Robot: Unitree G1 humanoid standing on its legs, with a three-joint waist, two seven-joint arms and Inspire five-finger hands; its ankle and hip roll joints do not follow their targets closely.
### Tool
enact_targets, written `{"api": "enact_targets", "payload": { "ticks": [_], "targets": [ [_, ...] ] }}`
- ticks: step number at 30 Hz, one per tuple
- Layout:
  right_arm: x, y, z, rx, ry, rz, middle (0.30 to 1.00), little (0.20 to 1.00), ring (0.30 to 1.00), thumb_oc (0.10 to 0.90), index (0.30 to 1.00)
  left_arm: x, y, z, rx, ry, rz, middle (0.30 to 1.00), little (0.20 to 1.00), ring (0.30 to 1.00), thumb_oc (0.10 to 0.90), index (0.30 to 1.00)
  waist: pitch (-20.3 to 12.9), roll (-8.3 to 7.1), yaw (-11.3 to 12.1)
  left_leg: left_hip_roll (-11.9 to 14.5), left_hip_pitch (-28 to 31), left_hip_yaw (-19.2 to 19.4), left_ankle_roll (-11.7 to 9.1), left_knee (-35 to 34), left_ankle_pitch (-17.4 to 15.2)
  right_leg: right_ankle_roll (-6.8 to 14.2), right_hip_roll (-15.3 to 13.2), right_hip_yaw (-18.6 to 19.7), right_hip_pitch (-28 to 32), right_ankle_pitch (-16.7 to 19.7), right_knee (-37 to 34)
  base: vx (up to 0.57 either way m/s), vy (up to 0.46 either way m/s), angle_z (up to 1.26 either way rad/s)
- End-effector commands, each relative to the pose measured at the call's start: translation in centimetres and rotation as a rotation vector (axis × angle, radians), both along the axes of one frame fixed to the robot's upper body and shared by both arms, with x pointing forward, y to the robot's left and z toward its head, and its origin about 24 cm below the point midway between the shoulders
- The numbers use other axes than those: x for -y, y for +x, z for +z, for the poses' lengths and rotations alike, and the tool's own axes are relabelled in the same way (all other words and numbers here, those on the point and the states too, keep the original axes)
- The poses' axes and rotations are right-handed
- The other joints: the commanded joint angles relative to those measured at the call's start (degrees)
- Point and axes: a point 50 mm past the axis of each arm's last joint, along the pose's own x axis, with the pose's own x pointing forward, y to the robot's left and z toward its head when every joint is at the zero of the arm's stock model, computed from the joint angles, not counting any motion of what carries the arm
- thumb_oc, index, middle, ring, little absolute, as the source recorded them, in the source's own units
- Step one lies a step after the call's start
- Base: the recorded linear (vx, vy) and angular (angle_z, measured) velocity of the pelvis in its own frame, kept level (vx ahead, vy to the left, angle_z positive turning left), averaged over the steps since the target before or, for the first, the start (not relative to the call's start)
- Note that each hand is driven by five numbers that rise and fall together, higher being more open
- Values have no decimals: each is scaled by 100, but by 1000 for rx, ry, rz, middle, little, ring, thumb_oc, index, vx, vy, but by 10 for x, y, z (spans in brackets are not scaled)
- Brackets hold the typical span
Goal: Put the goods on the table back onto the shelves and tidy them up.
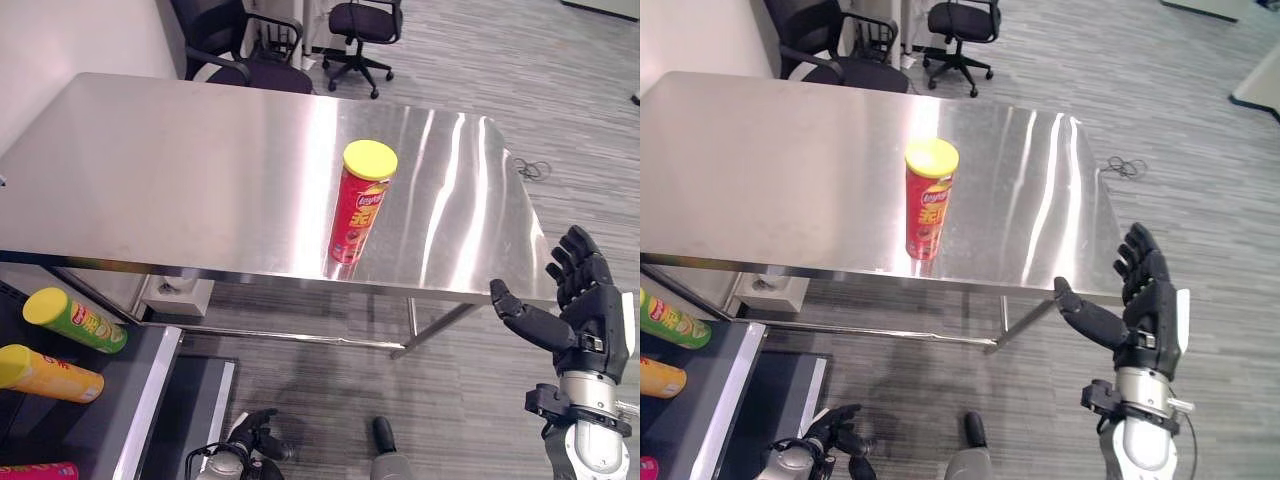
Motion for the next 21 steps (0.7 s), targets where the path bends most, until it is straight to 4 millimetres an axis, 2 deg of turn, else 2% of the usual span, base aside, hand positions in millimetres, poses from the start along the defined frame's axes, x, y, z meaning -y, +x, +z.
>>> {"api": "enact_targets", "payload": {
  "ticks": [1,5,11,19,21],
  "targets": [
    [6,-3,57,303,-95,-2,900,900,900,800,900,12,20,8,94,-23,-34,900,900,900,800,900,-462,56,12,385,-199,-35,-233,48,28,36,215,-20,5,-186,469,57,-130,52],
    [8,-1,56,298,-102,5,900,900,900,800,900,13,4,1,43,-37,-16,900,900,900,800,900,-614,115,105,512,-160,-175,-307,-13,91,-41,357,-188,262,-336,358,36,-90,26],
    [2,6,58,312,-103,54,900,900,900,800,900,10,-9,-3,4,-49,14,900,900,900,800,900,-763,172,228,634,-71,-282,-383,-67,144,-127,498,-311,441,-497,318,16,-44,14],
    [-3,14,61,327,-95,96,900,900,900,800,900,4,-22,-6,-19,-47,44,900,900,900,800,900,-852,221,381,683,-1,-380,-429,-115,175,-171,533,-413,575,-590,318,3,-19,13],
    [-3,23,61,324,-83,113,900,900,900,800,900,3,-27,-7,-28,-42,35,900,900,900,800,900,-871,255,484,672,43,-433,-431,-116,171,-178,503,-499,653,-617,342,1,0,4]
  ]
}}
